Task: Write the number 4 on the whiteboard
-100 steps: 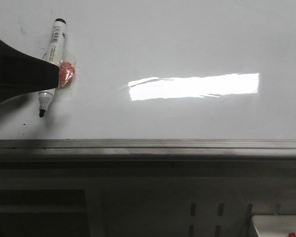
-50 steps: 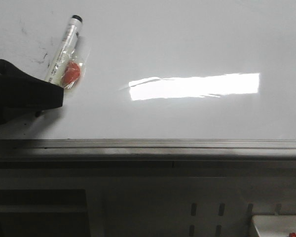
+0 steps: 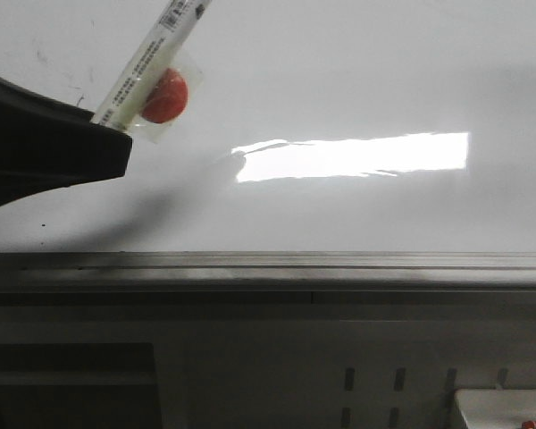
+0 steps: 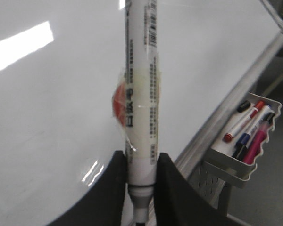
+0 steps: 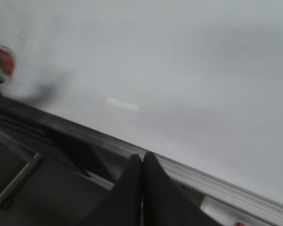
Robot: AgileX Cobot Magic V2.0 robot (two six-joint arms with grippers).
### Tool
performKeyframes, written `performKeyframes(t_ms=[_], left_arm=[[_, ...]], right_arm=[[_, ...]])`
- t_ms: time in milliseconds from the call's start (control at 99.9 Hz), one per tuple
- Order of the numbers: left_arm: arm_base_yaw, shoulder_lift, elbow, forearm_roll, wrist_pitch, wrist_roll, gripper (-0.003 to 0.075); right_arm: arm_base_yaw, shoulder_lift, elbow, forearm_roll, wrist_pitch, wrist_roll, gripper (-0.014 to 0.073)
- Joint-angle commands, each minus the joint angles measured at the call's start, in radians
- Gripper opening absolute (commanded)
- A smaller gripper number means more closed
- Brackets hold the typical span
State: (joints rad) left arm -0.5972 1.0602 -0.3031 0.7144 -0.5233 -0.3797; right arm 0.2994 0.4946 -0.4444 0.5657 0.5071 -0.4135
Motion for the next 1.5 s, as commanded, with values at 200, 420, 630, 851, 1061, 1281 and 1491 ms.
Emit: performKeyframes(t_ms=[200,420,630,851,1061,1281,1491], left_arm=[[-0.007,-0.047,-0.027,0.226,-0.128,0.007,-0.002],[-0.007,-0.047,-0.027,0.26,-0.158,0.098,-0.002],[-0.007,-0.047,-0.027,0.274,-0.158,0.104,-0.002],[-0.007,-0.047,-0.027,0.274,-0.163,0.104,-0.002],[-0.007,-0.047,-0.027,0.274,-0.165,0.104,-0.002],[-0.007,-0.047,-0.027,0.263,-0.165,0.104,-0.0016],[0.005,-0.075,-0.027,0.156,-0.144,0.094,0.0281]], right_arm=[[0.337,0.239,-0.178,0.054,-0.117,-0.116,0.0086],[0.502,0.376,-0.274,0.054,-0.157,-0.137,0.0404],[0.544,0.469,-0.347,0.054,-0.179,-0.137,0.0344],[0.546,0.55,-0.393,0.052,-0.183,-0.139,0.0342],[0.546,0.557,-0.393,0.051,-0.185,-0.139,0.018],[0.546,0.557,-0.393,0.051,-0.179,-0.139,-0.0064],[0.546,0.557,-0.393,0.045,-0.182,-0.139,-0.0064]])
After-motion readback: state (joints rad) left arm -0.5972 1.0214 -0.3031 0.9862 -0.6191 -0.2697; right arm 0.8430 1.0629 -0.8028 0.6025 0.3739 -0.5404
